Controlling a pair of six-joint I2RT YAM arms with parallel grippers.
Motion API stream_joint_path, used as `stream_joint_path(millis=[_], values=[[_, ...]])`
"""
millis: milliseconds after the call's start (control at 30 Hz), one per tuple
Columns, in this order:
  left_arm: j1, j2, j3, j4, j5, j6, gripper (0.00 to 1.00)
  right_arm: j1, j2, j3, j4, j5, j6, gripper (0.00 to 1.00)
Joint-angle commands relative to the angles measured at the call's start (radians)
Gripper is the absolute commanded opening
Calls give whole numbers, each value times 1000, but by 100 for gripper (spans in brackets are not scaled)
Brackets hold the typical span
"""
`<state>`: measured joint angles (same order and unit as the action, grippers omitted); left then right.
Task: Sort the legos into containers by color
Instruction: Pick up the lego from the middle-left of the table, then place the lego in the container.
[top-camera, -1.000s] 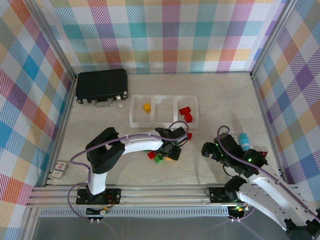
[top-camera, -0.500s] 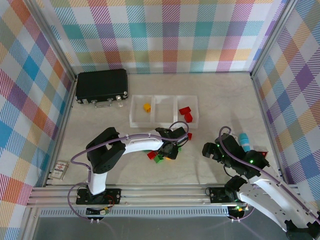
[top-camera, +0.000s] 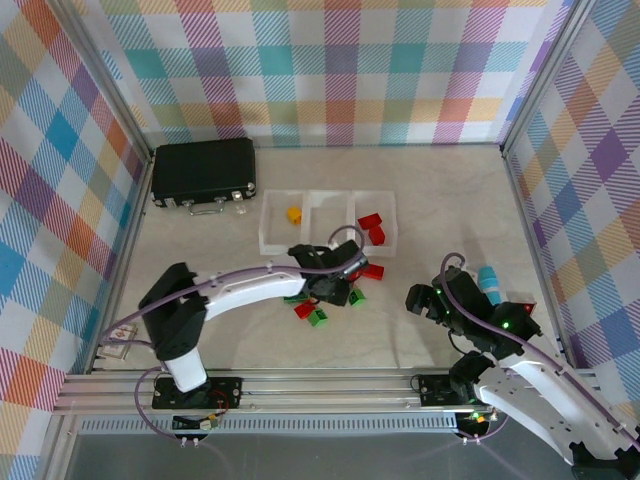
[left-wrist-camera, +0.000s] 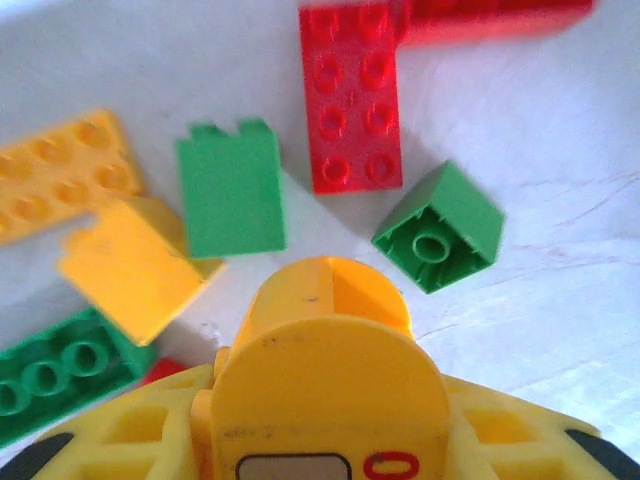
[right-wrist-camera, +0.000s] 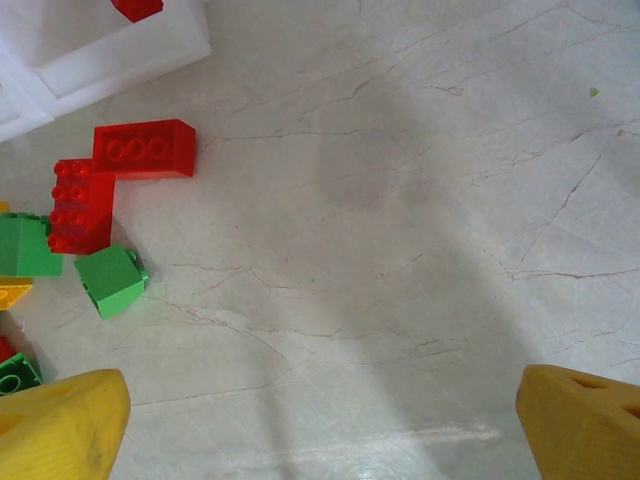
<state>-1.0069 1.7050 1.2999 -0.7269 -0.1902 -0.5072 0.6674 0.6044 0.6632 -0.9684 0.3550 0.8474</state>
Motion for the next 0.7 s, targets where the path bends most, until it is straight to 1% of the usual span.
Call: stream_joint_path(millis=[0,167,333,433,667], values=[[112,-68,32,-64,-58,49,16,-3,-5,6,25,22,-24,99],[291,-84,102,-70,-48,139,12,-3,12,12,42,10,-46,99],[431,-27,185,-44,-22,214,12,-5,14,10,47,16,-60,99],[473,33,208,6,-3,232,12,-5,18,8,57,18,-66,99],[517,197,306,20,16,241,11,-8,38,24,42,32,-93,99]])
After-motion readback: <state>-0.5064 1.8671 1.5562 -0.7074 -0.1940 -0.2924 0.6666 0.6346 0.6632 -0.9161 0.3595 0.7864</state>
